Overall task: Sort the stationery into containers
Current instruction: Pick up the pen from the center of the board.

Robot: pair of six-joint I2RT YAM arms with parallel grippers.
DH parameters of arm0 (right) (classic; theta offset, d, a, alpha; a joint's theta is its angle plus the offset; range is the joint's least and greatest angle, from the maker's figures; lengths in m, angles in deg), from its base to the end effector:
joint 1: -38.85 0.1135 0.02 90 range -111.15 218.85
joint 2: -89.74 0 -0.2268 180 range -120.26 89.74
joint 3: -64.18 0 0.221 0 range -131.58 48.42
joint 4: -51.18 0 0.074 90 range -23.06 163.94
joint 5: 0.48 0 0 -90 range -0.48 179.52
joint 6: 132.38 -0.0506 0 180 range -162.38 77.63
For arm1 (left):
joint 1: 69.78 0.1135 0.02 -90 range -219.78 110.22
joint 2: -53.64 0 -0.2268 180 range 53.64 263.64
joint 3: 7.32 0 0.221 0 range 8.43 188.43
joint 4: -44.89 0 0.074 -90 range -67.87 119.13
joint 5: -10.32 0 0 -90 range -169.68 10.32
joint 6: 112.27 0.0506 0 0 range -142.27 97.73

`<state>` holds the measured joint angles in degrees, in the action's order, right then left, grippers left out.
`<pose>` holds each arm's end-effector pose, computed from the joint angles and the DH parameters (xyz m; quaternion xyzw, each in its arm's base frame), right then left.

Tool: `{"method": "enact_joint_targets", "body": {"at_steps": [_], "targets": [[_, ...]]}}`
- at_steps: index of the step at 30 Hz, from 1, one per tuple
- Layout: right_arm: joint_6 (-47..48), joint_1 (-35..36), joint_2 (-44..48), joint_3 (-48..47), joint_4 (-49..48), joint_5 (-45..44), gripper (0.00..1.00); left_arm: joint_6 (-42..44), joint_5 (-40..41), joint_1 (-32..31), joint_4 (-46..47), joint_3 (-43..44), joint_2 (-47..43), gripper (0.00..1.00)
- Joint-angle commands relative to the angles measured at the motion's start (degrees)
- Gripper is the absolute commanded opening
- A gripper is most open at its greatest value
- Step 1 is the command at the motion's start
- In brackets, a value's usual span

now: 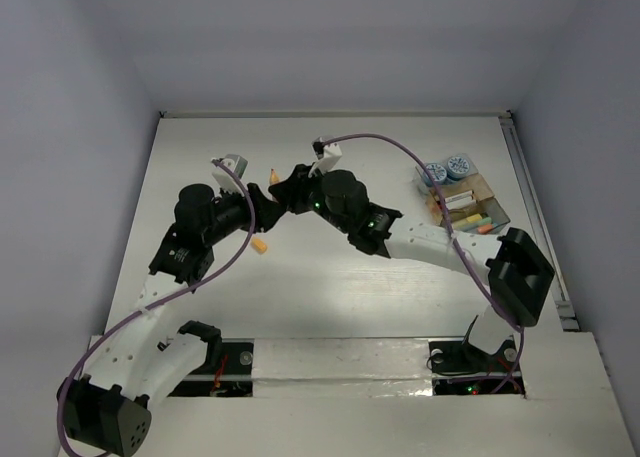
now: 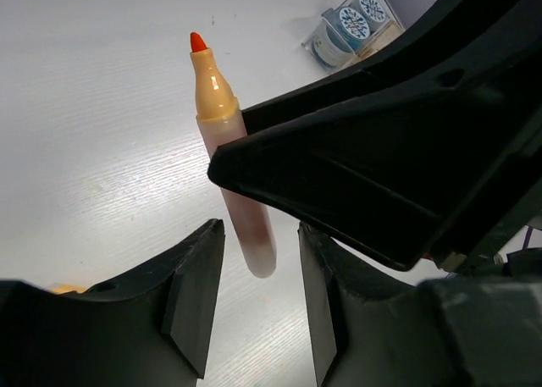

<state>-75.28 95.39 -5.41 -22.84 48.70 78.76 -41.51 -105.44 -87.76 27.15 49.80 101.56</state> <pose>0.2186 0.3137 0.2960 -0.0895 0.7351 0.4210 0.5239 0.1876 -0.0840 0.2994 0.1373 0.7403 -0.3631 0.5489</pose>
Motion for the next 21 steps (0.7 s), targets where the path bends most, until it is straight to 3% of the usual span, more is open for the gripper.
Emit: {"method": "enact_joint_targets", "body": {"at_steps": [1, 8, 10, 12, 15, 17, 18, 20, 21], "targets": [[-2.07, 2.27, 3.04, 1.13, -5.67, 2.06, 0.00, -0.62, -0.26, -0.30, 4.44, 0.74, -0.20, 0.37], [-4.36, 3.32, 3.22, 1.83, -7.95, 4.43, 0.00, -0.36, 0.36, -0.30, 4.26, 0.82, -0.72, 0.28], [-4.62, 3.32, 3.31, 2.18, -8.04, 4.44, 0.00, -0.27, 1.14, -0.30, 4.00, 0.82, -1.16, 0.17], [-4.80, 3.32, 3.74, 3.06, -8.30, 4.00, 0.00, -0.27, 1.85, -0.30, 3.65, 1.09, -1.86, 0.00], [-4.71, 3.32, 4.19, 4.02, -7.43, 2.94, 0.02, -0.18, 3.26, -0.30, 3.30, 1.09, -2.92, 0.00], [-3.58, 3.32, 5.24, 4.55, -5.85, 1.81, 0.15, -0.18, 3.96, -0.30, 3.21, 1.09, -3.53, 0.00], [-2.79, 3.32, 5.76, 5.08, -4.97, 1.28, 0.31, 0.00, 4.31, -0.30, 3.03, 1.17, -4.15, 0.00], [-0.60, 3.32, 8.13, 5.78, -2.17, 0.13, 0.52, 0.35, 5.45, -0.30, 2.51, 1.35, -4.76, 0.00], [0.29, 2.54, 9.10, 6.31, -1.54, 0.56, 0.56, 0.52, 6.24, -0.30, 2.24, 1.44, -5.20, 0.00]]}}
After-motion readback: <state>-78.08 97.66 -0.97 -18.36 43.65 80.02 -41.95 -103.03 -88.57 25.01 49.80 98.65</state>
